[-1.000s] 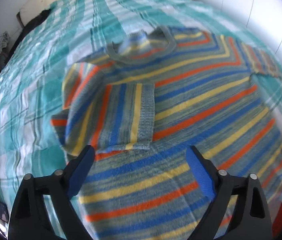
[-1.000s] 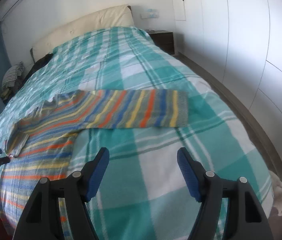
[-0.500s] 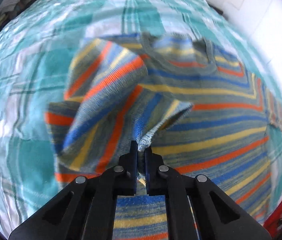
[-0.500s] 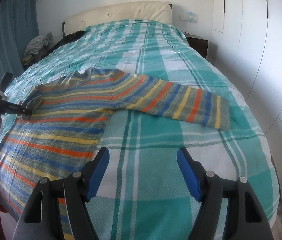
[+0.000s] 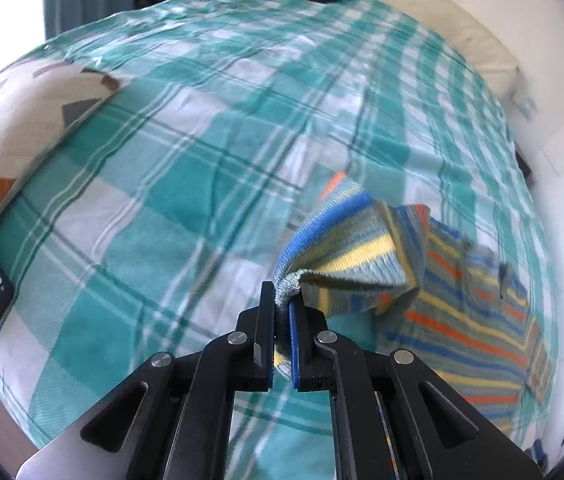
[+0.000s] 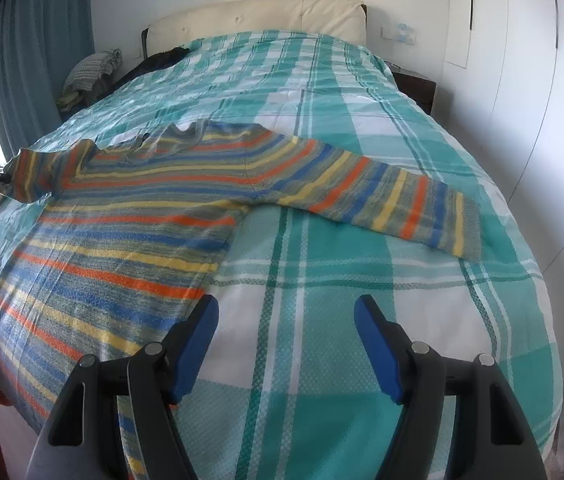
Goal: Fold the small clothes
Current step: 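Grasp the other sleeve cuff with the left gripper and lift it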
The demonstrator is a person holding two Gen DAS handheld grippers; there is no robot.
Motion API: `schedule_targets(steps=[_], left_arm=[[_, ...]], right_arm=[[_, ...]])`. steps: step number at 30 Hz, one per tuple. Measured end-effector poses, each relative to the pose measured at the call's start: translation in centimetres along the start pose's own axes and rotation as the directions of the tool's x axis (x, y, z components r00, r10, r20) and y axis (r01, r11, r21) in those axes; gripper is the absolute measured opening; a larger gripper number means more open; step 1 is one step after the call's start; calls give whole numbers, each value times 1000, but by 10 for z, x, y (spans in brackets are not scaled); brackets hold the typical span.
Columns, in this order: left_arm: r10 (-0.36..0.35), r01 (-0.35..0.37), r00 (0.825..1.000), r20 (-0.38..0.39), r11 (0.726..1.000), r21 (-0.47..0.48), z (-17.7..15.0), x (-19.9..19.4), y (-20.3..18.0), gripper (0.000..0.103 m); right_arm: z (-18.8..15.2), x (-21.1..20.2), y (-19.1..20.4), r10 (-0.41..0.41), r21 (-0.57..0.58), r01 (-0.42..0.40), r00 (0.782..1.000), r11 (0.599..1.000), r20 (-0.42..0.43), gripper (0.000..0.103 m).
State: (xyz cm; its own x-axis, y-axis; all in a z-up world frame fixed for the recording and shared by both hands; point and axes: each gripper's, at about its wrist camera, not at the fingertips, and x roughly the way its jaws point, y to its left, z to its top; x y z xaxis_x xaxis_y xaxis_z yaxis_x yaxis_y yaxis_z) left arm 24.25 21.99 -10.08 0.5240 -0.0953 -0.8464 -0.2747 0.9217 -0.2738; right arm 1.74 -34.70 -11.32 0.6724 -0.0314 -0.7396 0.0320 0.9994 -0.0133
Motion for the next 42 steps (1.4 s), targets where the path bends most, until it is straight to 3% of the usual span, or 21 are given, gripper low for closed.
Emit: schedule_targets(steps=[3,9,20,33,38,42], left_arm=[[12,-14,1000,-16,997,-79,0,10,26,4],[18,-23,999,-40,991,-130,-11,18,46,4],[30,-36,998,-60,994,-104,-18,22,47,4],[97,-105,990,-99,992,-72,-37,40,63,3],[6,-34,992,-126,974,-226,-34,43,92,5],[-4,-28,994,-111,959,-281,-28,36,119,5]], right_arm=[[0,4,1,5,1,-5,1000,1000,-12,70],[-2,8,1,10,1,-10,1000,1000,-29,70],[-3,10,2,14,0,-14,999,1000,-36,70],[-4,9,-5,8,40,-6,999,999,-39,70],[-5,12,0,-1,13,1,999,1000,-49,70],[-6,15,3,2,0,-2,998,1000,-59,70]])
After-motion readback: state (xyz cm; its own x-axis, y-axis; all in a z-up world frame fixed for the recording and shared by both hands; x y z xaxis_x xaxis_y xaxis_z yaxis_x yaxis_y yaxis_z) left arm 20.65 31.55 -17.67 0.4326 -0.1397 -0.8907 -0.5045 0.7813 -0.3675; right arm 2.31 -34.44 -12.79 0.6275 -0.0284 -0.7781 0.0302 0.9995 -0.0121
